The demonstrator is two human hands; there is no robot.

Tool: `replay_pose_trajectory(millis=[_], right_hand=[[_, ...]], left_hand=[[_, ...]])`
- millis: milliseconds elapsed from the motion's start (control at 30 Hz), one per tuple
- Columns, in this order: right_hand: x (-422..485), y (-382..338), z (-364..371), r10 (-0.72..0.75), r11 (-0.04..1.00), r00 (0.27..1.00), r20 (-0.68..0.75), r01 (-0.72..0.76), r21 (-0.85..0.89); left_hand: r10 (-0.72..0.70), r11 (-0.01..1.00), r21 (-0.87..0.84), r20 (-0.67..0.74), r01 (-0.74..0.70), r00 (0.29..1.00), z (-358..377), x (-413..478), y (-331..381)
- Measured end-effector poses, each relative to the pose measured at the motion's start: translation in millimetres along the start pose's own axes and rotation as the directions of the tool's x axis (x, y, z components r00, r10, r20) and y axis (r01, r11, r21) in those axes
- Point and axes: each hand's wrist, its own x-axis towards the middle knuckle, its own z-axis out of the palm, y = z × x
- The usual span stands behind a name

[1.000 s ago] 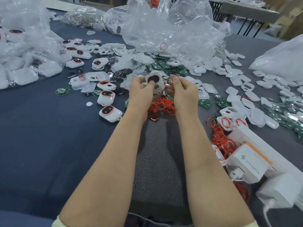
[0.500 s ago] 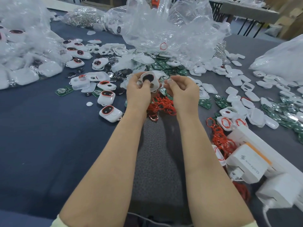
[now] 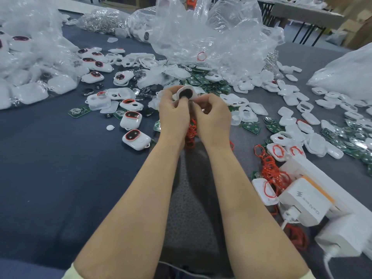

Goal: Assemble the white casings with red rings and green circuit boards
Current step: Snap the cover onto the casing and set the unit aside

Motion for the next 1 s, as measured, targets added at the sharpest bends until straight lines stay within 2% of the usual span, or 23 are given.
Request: replay_pose_trajectory(millis=[300, 433, 700, 867, 1000], right_hand=[[-2, -2, 2, 0.042, 0.997, 0.998, -0.036, -0.039, 0.072], [0, -1, 2, 0.094, 0.983, 0.993, -0.070, -0.081, 0.167], [4, 0, -2, 0.266, 0.868, 0.963, 0.049, -0.261, 0.423], [7, 1, -4, 0.293, 0.849, 0.954, 0.064, -0.290, 0.441], [10, 4, -7, 0.333, 0.844, 0.938, 0.092, -0.341, 0.414]], left_hand=[[0.022, 1.000, 0.000, 0.068, -0.022, 0.997, -1, 0, 1], [0.030, 1.000, 0.001, 0.095, -0.031, 0.995, 0, -2, 1], [0.035, 0.999, 0.026, 0.157, -0.040, 0.987, 0, -3, 0], [0.019, 0.999, 0.046, 0.179, -0.028, 0.984, 0, -2, -2], [-0.042, 0.999, -0.023, 0.225, 0.049, 0.973, -1, -3, 1]])
